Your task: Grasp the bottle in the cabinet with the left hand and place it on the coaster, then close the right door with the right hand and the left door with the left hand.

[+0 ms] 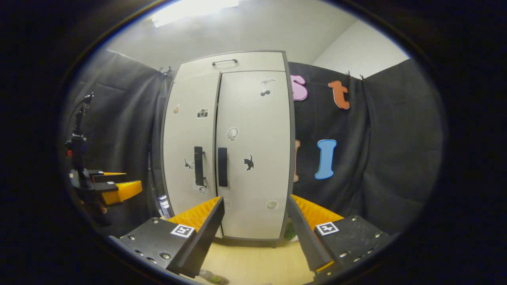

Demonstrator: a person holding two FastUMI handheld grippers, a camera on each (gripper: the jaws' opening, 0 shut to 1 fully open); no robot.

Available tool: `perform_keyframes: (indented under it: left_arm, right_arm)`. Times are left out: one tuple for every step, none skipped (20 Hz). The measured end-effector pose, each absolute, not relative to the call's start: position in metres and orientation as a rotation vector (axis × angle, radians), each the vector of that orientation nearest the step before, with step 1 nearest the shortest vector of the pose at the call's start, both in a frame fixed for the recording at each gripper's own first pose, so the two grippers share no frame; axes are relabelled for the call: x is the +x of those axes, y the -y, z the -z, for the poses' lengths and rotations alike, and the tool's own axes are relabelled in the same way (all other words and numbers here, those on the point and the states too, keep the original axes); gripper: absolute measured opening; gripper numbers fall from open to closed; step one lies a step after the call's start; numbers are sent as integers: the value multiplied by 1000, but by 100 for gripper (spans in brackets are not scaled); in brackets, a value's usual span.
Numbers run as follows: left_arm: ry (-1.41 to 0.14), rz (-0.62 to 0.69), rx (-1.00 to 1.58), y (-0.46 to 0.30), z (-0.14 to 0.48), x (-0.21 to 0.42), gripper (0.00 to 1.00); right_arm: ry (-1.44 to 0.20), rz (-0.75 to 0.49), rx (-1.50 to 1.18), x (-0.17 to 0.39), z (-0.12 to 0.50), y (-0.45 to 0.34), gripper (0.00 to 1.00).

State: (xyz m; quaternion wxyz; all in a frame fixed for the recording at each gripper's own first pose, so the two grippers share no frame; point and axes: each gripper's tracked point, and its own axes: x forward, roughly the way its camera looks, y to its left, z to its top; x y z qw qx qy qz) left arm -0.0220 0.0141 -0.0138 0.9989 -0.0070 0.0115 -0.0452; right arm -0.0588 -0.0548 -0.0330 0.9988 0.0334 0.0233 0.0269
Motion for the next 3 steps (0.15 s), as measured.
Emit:
perform_keyframes:
  left_arm:
    - [-27, 89, -3, -13, 16, -21, 94]
    - [-33, 79, 14, -14, 18, -21, 94]
    - [-34, 67, 25, -16, 19, -21, 94]
  right_arm:
    - [-36, -71, 68, -59, 31, 51, 95]
    - [-23, -89, 68, -59, 28, 48, 93]
    - [-11, -108, 72, -59, 25, 45, 93]
